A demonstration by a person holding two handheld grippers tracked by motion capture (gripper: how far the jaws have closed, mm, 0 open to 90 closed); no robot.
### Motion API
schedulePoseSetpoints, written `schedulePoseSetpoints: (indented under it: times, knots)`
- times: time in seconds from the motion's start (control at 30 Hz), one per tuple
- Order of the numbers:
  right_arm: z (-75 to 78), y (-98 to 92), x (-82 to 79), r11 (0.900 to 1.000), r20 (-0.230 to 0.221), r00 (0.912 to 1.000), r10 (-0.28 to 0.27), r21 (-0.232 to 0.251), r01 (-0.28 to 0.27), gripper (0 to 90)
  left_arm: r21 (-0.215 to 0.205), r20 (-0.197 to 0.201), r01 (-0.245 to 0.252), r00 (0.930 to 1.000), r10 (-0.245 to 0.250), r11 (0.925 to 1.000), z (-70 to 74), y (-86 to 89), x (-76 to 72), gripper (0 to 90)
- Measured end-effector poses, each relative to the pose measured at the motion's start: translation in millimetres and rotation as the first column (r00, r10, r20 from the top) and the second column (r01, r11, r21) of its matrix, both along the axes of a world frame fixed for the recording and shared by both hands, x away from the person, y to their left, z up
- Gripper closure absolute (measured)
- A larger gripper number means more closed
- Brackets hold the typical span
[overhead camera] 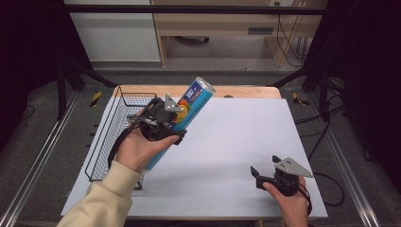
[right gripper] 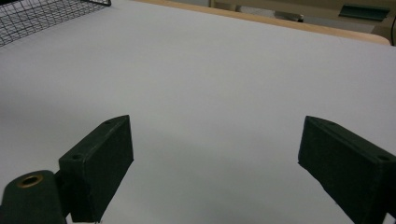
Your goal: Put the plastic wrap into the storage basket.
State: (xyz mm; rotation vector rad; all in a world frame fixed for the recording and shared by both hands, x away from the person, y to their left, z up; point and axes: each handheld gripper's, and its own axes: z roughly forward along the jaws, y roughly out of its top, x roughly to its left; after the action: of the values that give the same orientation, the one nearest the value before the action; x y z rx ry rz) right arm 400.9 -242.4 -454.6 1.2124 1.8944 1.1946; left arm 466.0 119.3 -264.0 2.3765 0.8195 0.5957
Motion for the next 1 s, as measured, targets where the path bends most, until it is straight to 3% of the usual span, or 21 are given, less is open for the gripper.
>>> schedulePoseSetpoints:
  times: [0.37,0.67,1.0]
  knots:
    - [0.3,0.4,0.7,1.000,-0.005,0.9999,-0.016,-0.012,0.016,8.8,0.004,-0.023,-0.064,0.9976,0.065,0.9979,-1.3,36.7,-27.5,32.2]
    - [-0.5,0.1,1.4,1.000,-0.011,0.9998,-0.016,-0.010,0.016,8.9,0.006,-0.057,-0.120,0.9911,0.120,0.9928,-10.9,64.9,-34.2,32.2]
    - [-1.1,0.5,2.0,1.000,-0.016,0.9997,-0.018,-0.016,0.018,8.9,0.008,-0.089,-0.153,0.9843,0.153,0.9882,-17.3,82.7,-38.6,32.2]
